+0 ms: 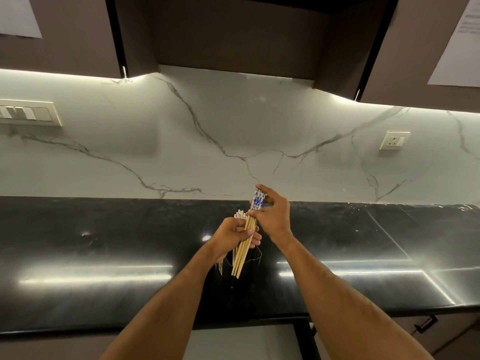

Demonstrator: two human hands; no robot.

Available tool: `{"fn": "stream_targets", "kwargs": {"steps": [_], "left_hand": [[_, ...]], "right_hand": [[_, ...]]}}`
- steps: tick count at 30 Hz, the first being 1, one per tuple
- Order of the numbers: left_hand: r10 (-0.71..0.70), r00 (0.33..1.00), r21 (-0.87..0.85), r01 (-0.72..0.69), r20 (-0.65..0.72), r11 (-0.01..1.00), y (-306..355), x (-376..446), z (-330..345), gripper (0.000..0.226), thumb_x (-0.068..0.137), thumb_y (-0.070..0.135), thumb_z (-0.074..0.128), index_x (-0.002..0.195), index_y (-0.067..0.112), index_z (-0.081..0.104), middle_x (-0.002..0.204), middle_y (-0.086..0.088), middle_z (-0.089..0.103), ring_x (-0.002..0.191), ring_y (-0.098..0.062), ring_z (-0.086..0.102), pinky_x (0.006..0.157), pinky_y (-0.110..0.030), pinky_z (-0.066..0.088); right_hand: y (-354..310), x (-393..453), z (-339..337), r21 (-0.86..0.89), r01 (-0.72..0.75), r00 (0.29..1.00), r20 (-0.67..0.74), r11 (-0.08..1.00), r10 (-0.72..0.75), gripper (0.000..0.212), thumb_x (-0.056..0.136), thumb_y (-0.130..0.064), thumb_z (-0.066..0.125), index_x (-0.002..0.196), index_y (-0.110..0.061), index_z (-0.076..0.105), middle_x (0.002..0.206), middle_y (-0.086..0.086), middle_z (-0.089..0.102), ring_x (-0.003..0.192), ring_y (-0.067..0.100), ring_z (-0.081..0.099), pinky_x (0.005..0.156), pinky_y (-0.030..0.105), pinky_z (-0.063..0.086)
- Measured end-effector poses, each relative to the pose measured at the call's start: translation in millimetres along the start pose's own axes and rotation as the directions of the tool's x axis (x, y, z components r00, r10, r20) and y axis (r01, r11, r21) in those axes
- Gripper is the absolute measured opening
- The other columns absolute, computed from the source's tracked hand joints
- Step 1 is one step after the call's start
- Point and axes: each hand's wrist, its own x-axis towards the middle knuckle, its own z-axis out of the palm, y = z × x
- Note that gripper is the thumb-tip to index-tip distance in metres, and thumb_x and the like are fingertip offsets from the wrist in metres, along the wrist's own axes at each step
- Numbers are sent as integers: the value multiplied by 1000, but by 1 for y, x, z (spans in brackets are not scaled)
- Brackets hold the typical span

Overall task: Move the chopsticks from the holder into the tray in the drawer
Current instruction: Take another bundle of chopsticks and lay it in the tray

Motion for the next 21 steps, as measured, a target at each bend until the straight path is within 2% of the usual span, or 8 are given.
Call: {"fn": "stream_targets", "kwargs": {"steps": [4, 8, 13, 16, 21], "left_hand": [[-58, 998, 21, 57, 36, 998, -1, -12, -1, 21, 101, 4, 55, 117, -3, 66, 102, -18, 77, 98, -30, 75, 85, -34, 62], [-123, 989, 63, 118, 78, 991, -3, -27, -1, 21, 100, 5, 56, 117, -2, 66, 101, -17, 77, 98, -29, 76, 82, -32, 62], [-119, 993, 232, 116, 0, 966, 3, -37, 9, 17, 98, 7, 61, 111, -2, 68, 94, -17, 77, 90, -28, 77, 85, -40, 63], [-105, 993, 352, 115, -45, 929, 9, -42, 16, 18, 97, 11, 65, 111, 0, 68, 93, -16, 77, 86, -25, 77, 82, -40, 63], [-103, 987, 477, 151, -125, 866, 14, -49, 24, 19, 96, 12, 65, 112, 1, 68, 92, -15, 77, 85, -24, 78, 80, -37, 64]], "right_hand": [[-4, -11, -3, 14, -30, 999, -33, 999, 30, 72, 67, 8, 87, 131, -14, 63, 118, 3, 70, 93, 12, 74, 79, 31, 63], [-7, -25, -7, 47, -59, 996, -59, 997, 62, 71, 68, 9, 86, 131, -14, 62, 106, 4, 73, 88, 11, 75, 78, 27, 63], [-3, -43, -13, 78, -93, 990, -101, 993, 100, 69, 71, 9, 84, 131, -16, 60, 104, 6, 72, 89, 10, 75, 77, 25, 62], [0, -52, -16, 140, -152, 977, -129, 978, 170, 73, 72, 10, 82, 135, -17, 56, 108, 8, 71, 90, 8, 74, 74, 20, 60], [4, -62, -22, 262, -249, 957, -81, 933, 278, 87, 75, 11, 80, 147, -21, 42, 108, 10, 71, 90, 11, 75, 80, 35, 63]]}}
